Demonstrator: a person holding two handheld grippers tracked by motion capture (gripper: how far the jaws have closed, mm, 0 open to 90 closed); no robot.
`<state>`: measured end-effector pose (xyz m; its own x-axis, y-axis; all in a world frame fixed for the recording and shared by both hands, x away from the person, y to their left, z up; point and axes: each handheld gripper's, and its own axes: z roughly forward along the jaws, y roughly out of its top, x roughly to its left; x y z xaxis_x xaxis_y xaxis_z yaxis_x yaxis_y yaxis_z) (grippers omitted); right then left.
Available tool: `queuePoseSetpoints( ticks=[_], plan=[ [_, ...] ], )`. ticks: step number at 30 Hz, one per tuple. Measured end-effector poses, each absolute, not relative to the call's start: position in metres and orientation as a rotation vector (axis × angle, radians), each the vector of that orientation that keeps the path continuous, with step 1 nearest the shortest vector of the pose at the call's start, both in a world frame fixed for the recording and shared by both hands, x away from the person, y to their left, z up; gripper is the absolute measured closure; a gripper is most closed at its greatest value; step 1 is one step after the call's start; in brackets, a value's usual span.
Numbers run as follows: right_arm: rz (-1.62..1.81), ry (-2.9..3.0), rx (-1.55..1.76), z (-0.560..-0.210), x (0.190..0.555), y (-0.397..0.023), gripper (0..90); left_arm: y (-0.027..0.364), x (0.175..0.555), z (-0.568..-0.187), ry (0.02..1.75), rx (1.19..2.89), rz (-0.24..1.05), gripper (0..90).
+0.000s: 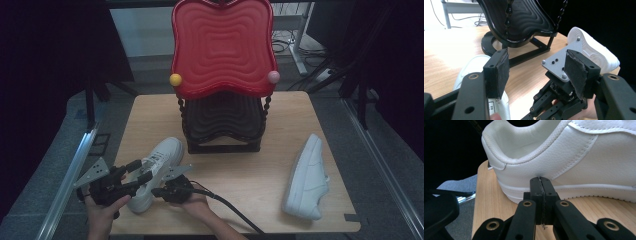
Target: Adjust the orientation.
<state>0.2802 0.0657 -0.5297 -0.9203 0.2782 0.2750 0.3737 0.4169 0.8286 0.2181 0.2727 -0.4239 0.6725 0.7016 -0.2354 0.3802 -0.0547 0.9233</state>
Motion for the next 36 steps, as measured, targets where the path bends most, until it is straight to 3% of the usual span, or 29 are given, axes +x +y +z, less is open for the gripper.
queuePoseSetpoints(
  ticks=[7, 18, 26, 36],
  plan=[
    [-1.565, -2.572, -0.61, -0.522, 0.275, 0.043, 89.4, 0.271, 0.219, -0.426, 0.894, 1.686, 0.323, 37.3],
    [-1.722, -2.65, -0.741, -0.475, 0.259, -0.066, 89.3, 0.266, 0.222, -0.431, 0.913, 1.725, 0.317, 37.2],
    [-1.82, -2.65, -0.904, -0.462, 0.239, -0.149, 88.9, 0.259, 0.226, -0.437, 0.935, 1.777, 0.321, 37.4],
    [-1.841, -2.686, -1.022, -0.458, 0.229, -0.196, 88.1, 0.254, 0.226, -0.439, 0.927, 1.792, 0.312, 37.3]
  ],
)
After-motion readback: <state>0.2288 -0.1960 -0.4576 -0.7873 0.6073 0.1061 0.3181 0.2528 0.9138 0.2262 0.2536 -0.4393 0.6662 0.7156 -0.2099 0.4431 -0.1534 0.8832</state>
